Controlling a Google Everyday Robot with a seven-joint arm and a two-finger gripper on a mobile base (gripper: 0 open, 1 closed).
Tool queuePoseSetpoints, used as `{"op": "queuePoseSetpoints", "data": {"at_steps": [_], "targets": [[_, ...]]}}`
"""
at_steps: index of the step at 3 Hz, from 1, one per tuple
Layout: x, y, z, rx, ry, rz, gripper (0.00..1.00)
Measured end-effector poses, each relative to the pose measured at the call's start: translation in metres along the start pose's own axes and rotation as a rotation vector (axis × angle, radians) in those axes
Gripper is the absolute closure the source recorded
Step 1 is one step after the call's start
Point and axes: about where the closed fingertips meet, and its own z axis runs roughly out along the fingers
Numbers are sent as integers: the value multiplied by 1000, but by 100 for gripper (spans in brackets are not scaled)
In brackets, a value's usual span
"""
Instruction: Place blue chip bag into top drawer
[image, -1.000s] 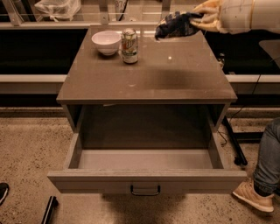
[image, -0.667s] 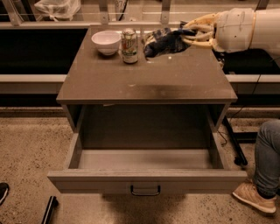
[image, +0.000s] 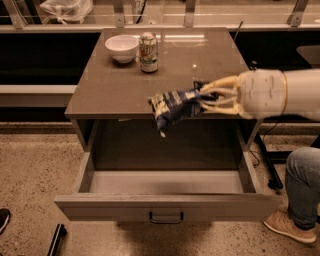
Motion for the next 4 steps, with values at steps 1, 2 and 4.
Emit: {"op": "queuePoseSetpoints", "data": {"at_steps": [1,2,4], "targets": [[1,38,3,29,11,41,100],[10,61,7,37,77,75,81],[39,86,16,34,184,210,34]]}}
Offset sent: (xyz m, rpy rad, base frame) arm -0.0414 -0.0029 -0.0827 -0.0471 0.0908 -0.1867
